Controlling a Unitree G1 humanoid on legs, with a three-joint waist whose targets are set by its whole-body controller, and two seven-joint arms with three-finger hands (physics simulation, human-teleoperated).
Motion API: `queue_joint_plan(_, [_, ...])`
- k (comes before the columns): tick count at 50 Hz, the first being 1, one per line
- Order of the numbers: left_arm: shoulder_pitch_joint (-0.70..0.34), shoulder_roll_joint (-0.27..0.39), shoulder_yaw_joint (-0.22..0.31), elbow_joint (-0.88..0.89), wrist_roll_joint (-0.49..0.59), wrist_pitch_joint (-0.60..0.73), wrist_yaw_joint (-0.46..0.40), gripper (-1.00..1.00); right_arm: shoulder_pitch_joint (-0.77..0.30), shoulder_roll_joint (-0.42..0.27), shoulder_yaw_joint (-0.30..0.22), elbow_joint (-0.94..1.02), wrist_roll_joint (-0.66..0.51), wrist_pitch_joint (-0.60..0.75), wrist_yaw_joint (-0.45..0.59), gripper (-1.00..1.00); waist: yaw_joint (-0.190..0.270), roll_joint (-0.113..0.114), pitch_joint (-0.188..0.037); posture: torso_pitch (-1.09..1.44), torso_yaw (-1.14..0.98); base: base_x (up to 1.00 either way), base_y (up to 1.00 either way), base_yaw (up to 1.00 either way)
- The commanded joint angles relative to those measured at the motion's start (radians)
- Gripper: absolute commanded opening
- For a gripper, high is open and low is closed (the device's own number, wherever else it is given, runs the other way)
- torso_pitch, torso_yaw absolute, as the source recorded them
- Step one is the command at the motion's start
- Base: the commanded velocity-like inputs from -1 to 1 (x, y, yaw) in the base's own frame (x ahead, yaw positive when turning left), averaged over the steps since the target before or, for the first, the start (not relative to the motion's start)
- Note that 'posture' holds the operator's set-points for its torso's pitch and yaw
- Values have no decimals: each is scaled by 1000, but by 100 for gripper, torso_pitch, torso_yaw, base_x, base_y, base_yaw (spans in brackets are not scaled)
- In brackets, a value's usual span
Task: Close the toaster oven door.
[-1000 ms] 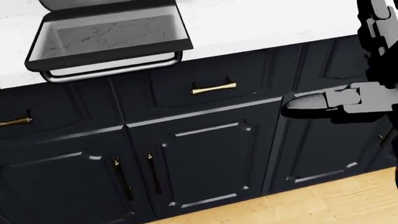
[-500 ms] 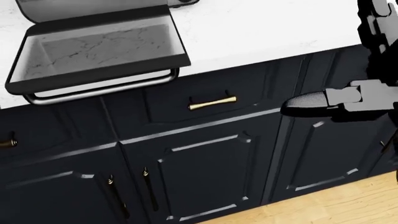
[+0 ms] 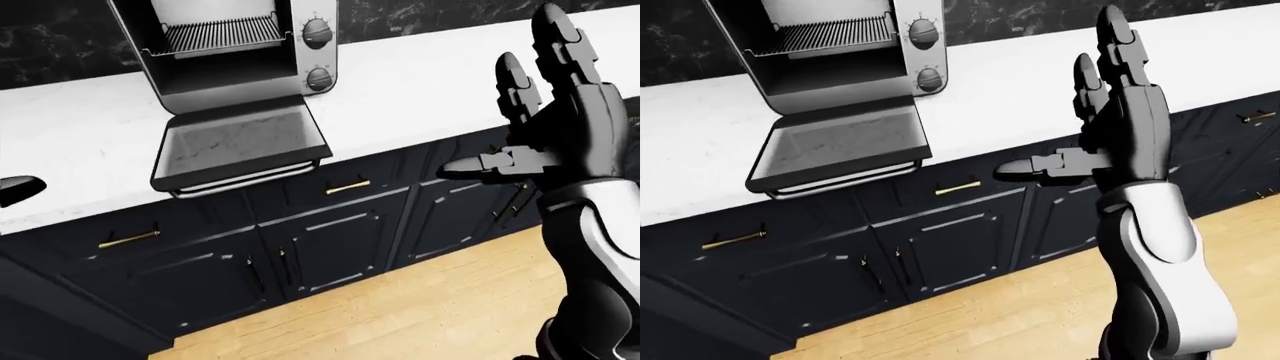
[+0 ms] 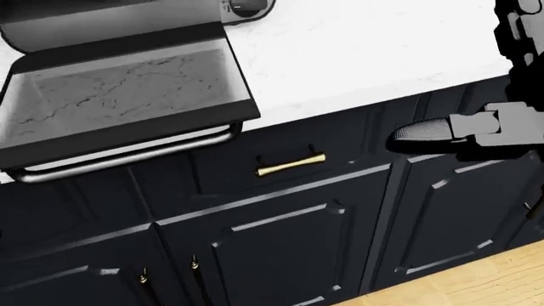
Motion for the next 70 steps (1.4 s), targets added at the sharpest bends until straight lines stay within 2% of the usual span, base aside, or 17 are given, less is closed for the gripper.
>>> queue_joint_plan(1, [-20, 30, 11, -33, -9, -24, -3, 100, -27, -18, -23, -28, -1, -28, -8, 100, -6, 7, -22, 0, 0, 14, 5, 0])
queue_joint_plan(7, [-17, 34, 16, -36, -14, -21, -1, 100, -29, -22, -24, -26, 2, -28, -10, 100, -1, -54, -14, 0, 0, 14, 5, 0])
queue_joint_plan(10, [-13, 32, 19, -35, -15, -24, -2, 100, -30, -23, -24, -26, 3, -28, -11, 100, 2, -123, -31, 0, 0, 14, 5, 0])
queue_joint_plan(11, [-13, 34, 23, -32, -15, -25, -3, 100, -29, -23, -25, -27, 4, -28, -11, 100, -3, -95, -23, 0, 0, 13, 5, 0])
queue_joint_plan(19, [-9, 37, 27, -27, -15, -30, -2, 100, -35, -28, -29, -31, 11, -21, -14, 100, -14, -54, -12, 0, 0, 13, 5, 0])
queue_joint_plan(23, [-8, 37, 26, -26, -13, -31, -4, 100, -37, -30, -30, -30, 14, -21, -16, 100, -19, 49, -34, 0, 0, 13, 5, 0])
queue_joint_plan(24, [-7, 37, 27, -25, -13, -32, -4, 100, -36, -30, -29, -31, 15, -20, -18, 100, -9, 0, -22, 0, 0, 13, 5, 0])
queue_joint_plan(25, [-7, 37, 28, -25, -13, -32, -5, 100, -39, -28, -32, -33, 22, -11, -23, 100, -14, 23, -18, 0, 0, 14, 9, 0])
queue_joint_plan(28, [-9, 42, 31, -21, -15, -30, -5, 100, -41, -29, -32, -34, 31, -2, -30, 100, -8, -5, -19, 0, 0, 13, 16, 0])
queue_joint_plan(33, [-9, 41, 28, -20, -14, -36, -3, 100, -43, -32, -34, -34, 40, 0, -36, 100, -3, -136, -25, 0, 0, 9, 30, 0])
queue_joint_plan(34, [-8, 40, 28, -20, -13, -36, -4, 100, -42, -33, -33, -34, 40, -2, -37, 100, -15, -90, -20, 0, 0, 9, 29, 0])
queue_joint_plan(36, [-10, 44, 30, -18, -14, -34, -3, 100, -42, -34, -32, -33, 42, -3, -38, 100, -14, -109, -31, 0, 0, 9, 26, 0])
queue_joint_plan(42, [-11, 47, 31, -15, -15, -36, -2, 100, -48, -37, -33, -34, 49, 3, -44, 100, -19, -53, -15, 0, 0, 9, 25, 0])
queue_joint_plan(45, [-12, 50, 32, -16, -18, -33, 0, 100, -52, -39, -34, -37, 56, 8, -48, 100, -24, 39, -34, 0, 0, 9, 25, 0])
queue_joint_plan(57, [-11, 55, 36, -10, -18, -36, -2, 100, -45, -44, -32, -36, 57, -1, -47, 100, -9, -65, -18, 0, 0, 9, 22, 0])
queue_joint_plan(60, [-11, 57, 38, -8, -18, -37, -4, 100, -35, -40, -27, -35, 48, -11, -42, 100, -4, -117, -27, 0, 0, 9, 14, 0])
queue_joint_plan(70, [-9, 56, 37, -6, -16, -42, -6, 100, -39, -38, -30, -34, 45, -9, -38, 100, -16, -42, -14, 0, 0, 9, 14, 0])
